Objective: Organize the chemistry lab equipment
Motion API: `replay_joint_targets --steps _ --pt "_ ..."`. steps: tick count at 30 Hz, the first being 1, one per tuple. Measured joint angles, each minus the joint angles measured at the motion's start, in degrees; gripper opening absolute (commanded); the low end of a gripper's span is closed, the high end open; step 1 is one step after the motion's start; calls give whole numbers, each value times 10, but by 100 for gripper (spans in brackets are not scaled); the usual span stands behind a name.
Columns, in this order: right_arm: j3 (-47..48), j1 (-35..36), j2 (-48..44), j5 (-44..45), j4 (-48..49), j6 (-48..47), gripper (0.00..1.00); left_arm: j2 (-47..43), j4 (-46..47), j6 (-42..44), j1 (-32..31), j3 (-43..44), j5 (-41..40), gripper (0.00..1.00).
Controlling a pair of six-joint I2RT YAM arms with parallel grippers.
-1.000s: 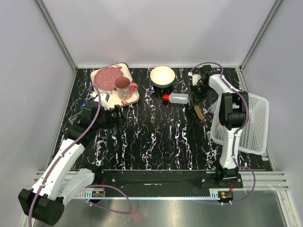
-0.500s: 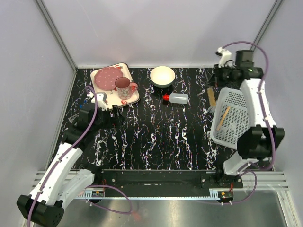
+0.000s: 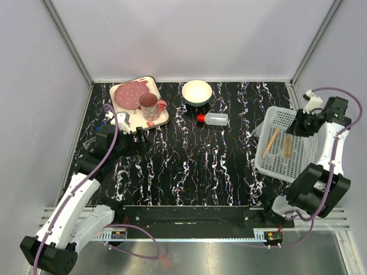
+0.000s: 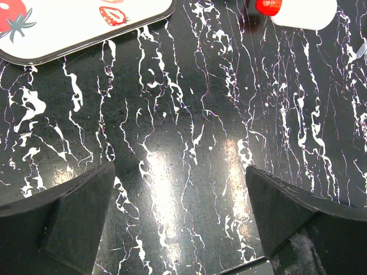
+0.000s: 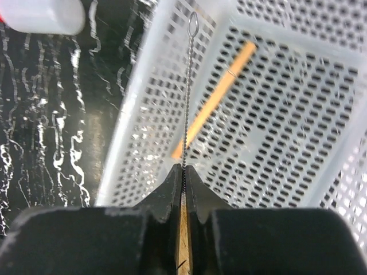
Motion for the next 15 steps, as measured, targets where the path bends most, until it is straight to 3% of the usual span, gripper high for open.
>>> replay_joint_targets --steps 6,9,15 --pt "-43 -65 44 5 10 -23 22 -1 0 0 0 0 0 99" --pt "-48 -71 82 10 13 -36 32 -6 0 0 0 0 0 99" --pt "-42 -73 103 13 5 -64 64 -12 0 0 0 0 0 99"
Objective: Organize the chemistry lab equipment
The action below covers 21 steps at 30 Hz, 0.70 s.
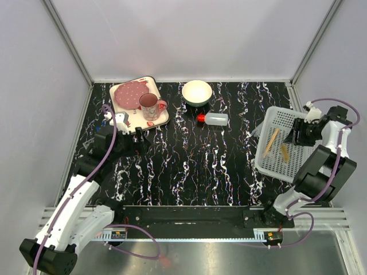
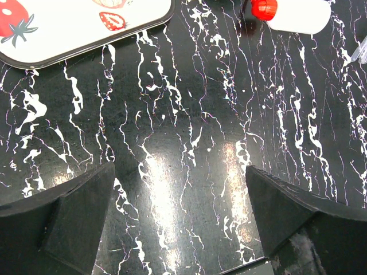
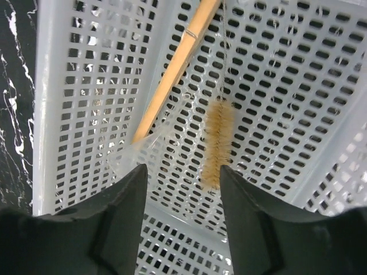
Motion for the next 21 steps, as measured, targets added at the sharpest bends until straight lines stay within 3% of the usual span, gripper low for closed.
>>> replay_joint_targets --steps 5,9,16,21 --pt "74 9 -3 -21 -48 -48 85 1 0 0 0 0 0 99" --pt "165 82 -5 -28 -91 -109 100 1 0 0 0 0 3 99" --pt "201 336 -1 10 -107 -260 100 1 0 0 0 0 3 99" --pt "182 422 31 103 -104 -405 100 1 0 0 0 0 3 99"
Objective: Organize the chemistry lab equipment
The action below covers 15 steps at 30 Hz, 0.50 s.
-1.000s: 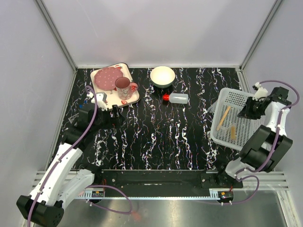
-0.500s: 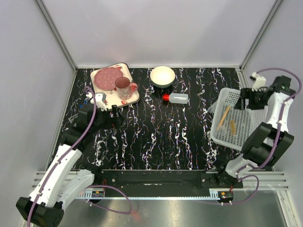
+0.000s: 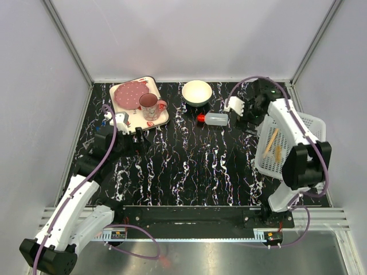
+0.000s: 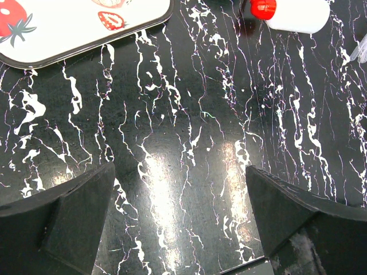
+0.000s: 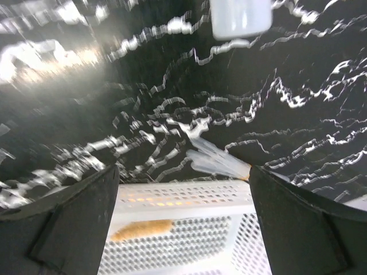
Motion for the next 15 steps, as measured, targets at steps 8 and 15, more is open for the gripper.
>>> replay_joint_targets --steps 8,15 --pt "-32 21 116 170 48 -142 95 2 0 0 0 0 0 99" --pt "-45 35 176 255 103 -166 87 4 0 0 0 0 0 99"
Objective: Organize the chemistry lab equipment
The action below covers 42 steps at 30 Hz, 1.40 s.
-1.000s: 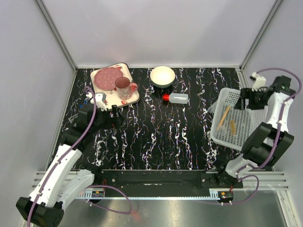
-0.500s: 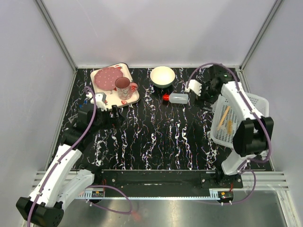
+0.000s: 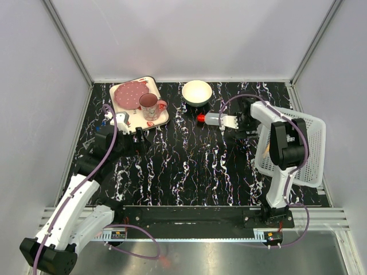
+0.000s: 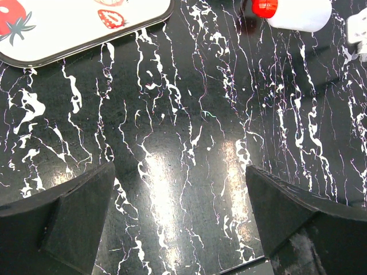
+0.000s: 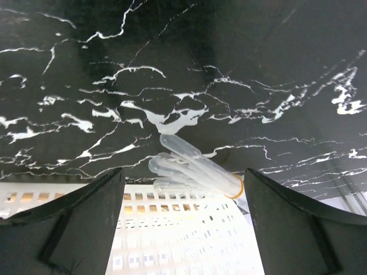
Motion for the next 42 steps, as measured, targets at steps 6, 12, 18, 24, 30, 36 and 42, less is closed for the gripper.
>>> replay_joint_targets --steps 6,12,18,24,30,36,42 --pt "-11 8 43 47 27 -1 78 0 0 0 0 0 0 99" --pt "-16 8 62 80 40 0 47 0 0 0 0 0 0 99" --pt "-18 9 65 86 56 5 20 0 0 0 0 0 0 99" --pt "-18 10 59 53 66 30 8 0 0 0 0 0 0 99" --pt "-6 28 2 -64 45 109 4 0 0 0 0 0 0 99" --pt "25 45 -123 -183 32 212 3 0 0 0 0 0 0 99" --pt "43 45 -279 -261 17 297 3 0 0 0 0 0 -1 99"
